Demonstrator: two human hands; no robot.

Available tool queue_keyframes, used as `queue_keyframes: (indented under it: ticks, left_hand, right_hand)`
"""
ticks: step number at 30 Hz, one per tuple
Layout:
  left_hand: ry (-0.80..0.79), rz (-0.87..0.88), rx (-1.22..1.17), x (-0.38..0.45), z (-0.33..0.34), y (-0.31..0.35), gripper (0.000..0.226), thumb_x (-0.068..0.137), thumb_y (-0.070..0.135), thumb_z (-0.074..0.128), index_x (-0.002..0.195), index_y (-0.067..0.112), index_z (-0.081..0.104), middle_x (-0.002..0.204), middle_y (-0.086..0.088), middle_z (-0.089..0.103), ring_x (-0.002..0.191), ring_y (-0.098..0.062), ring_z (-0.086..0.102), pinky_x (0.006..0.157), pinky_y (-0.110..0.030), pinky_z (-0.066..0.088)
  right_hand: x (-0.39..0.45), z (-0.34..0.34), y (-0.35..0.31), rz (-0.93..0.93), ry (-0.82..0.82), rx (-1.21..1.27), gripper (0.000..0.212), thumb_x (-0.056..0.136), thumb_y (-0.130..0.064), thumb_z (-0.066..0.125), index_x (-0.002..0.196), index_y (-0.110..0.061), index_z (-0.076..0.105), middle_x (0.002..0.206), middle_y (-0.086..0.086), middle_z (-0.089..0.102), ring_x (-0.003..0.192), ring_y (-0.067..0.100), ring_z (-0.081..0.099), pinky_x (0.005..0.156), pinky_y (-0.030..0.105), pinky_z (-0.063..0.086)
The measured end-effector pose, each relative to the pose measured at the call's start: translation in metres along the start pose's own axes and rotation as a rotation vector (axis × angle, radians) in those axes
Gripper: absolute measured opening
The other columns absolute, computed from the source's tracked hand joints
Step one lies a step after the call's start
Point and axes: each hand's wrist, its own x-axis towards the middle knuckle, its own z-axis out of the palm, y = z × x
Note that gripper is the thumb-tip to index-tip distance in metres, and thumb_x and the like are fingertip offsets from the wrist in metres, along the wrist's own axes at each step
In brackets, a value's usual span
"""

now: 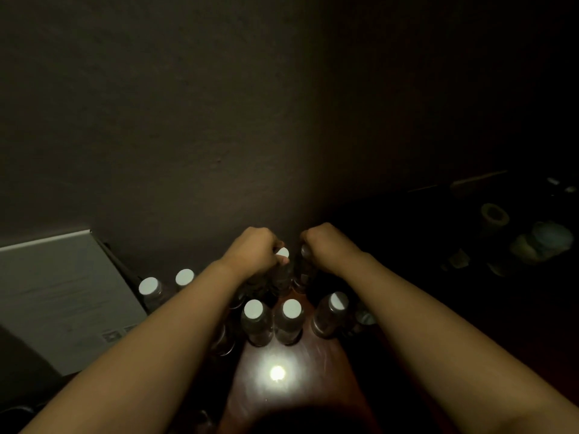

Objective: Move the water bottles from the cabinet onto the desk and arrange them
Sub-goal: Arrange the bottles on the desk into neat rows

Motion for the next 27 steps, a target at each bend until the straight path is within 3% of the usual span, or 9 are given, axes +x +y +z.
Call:
queue_keyframes:
  ticks: [2, 4, 8, 11, 14, 17, 23, 27]
  left_hand:
    - [0.000, 0.007, 0.022, 0.002, -0.001, 0.003, 0.042, 0.086, 0.035, 0.074, 0.123, 0.017, 0.067, 0.112, -0.003, 0.071, 0.101, -0.017, 0.065, 0.085, -0.030, 0.052]
    - [0.026, 0.042, 0.007, 0.005, 0.000, 0.008, 0.050, 0.085, 0.039, 0.075, 0.128, 0.018, 0.063, 0.116, -0.003, 0.070, 0.105, -0.017, 0.064, 0.086, -0.029, 0.051]
    - [0.086, 0.161, -0.055, 0.010, 0.008, 0.025, 0.063, 0.087, 0.047, 0.069, 0.142, 0.022, 0.052, 0.134, -0.005, 0.063, 0.122, -0.019, 0.059, 0.102, -0.036, 0.047]
    - [0.060, 0.181, -0.016, 0.018, 0.015, 0.036, 0.053, 0.090, 0.045, 0.066, 0.136, 0.020, 0.058, 0.129, -0.005, 0.066, 0.118, -0.021, 0.061, 0.099, -0.036, 0.047]
    - [0.036, 0.165, 0.026, 0.021, 0.018, 0.041, 0.044, 0.092, 0.044, 0.065, 0.129, 0.019, 0.065, 0.122, -0.006, 0.069, 0.112, -0.023, 0.063, 0.094, -0.038, 0.050]
    - [0.045, 0.138, 0.035, 0.023, 0.020, 0.041, 0.039, 0.090, 0.042, 0.066, 0.122, 0.020, 0.069, 0.116, -0.006, 0.071, 0.107, -0.024, 0.065, 0.091, -0.040, 0.052]
    - [0.062, 0.133, -0.013, 0.023, 0.023, 0.038, 0.034, 0.089, 0.037, 0.069, 0.116, 0.016, 0.073, 0.110, -0.008, 0.073, 0.104, -0.024, 0.066, 0.088, -0.036, 0.052]
    - [0.079, 0.125, -0.028, 0.026, 0.026, 0.038, 0.035, 0.088, 0.037, 0.071, 0.117, 0.017, 0.072, 0.111, -0.006, 0.073, 0.104, -0.023, 0.066, 0.085, -0.032, 0.051]
  right_hand:
    - [-0.004, -0.002, 0.005, 0.004, -0.011, 0.007, 0.029, 0.089, -0.016, 0.065, 0.118, -0.012, 0.064, 0.115, 0.012, 0.064, 0.105, 0.031, 0.062, 0.092, 0.039, 0.052]
    - [-0.011, -0.006, 0.013, 0.034, 0.012, 0.021, 0.037, 0.087, -0.020, 0.070, 0.121, -0.011, 0.062, 0.118, 0.011, 0.063, 0.110, 0.030, 0.061, 0.095, 0.040, 0.050]
    - [-0.037, -0.018, 0.027, 0.065, 0.051, 0.002, 0.029, 0.086, -0.039, 0.071, 0.104, -0.016, 0.069, 0.100, 0.004, 0.067, 0.095, 0.023, 0.064, 0.076, 0.032, 0.049]
    - [-0.060, -0.019, 0.026, -0.038, -0.134, -0.087, 0.032, 0.076, -0.048, 0.076, 0.092, -0.020, 0.071, 0.088, 0.000, 0.068, 0.082, 0.019, 0.064, 0.068, 0.030, 0.050]
    - [-0.073, -0.004, 0.019, -0.092, -0.276, -0.186, 0.029, 0.079, -0.036, 0.073, 0.101, -0.017, 0.071, 0.093, 0.007, 0.068, 0.085, 0.025, 0.065, 0.074, 0.035, 0.055]
    - [-0.075, 0.006, 0.019, -0.104, -0.265, -0.133, 0.023, 0.085, -0.022, 0.066, 0.105, -0.012, 0.068, 0.099, 0.011, 0.067, 0.090, 0.028, 0.064, 0.079, 0.038, 0.055]
    - [-0.061, -0.005, 0.032, -0.033, -0.177, -0.059, 0.008, 0.082, -0.017, 0.066, 0.084, -0.010, 0.063, 0.088, 0.008, 0.064, 0.081, 0.025, 0.064, 0.070, 0.034, 0.055]
    - [-0.045, -0.018, 0.034, 0.029, -0.141, -0.085, 0.016, 0.081, -0.018, 0.071, 0.075, -0.017, 0.056, 0.081, 0.006, 0.059, 0.075, 0.023, 0.062, 0.061, 0.027, 0.047]
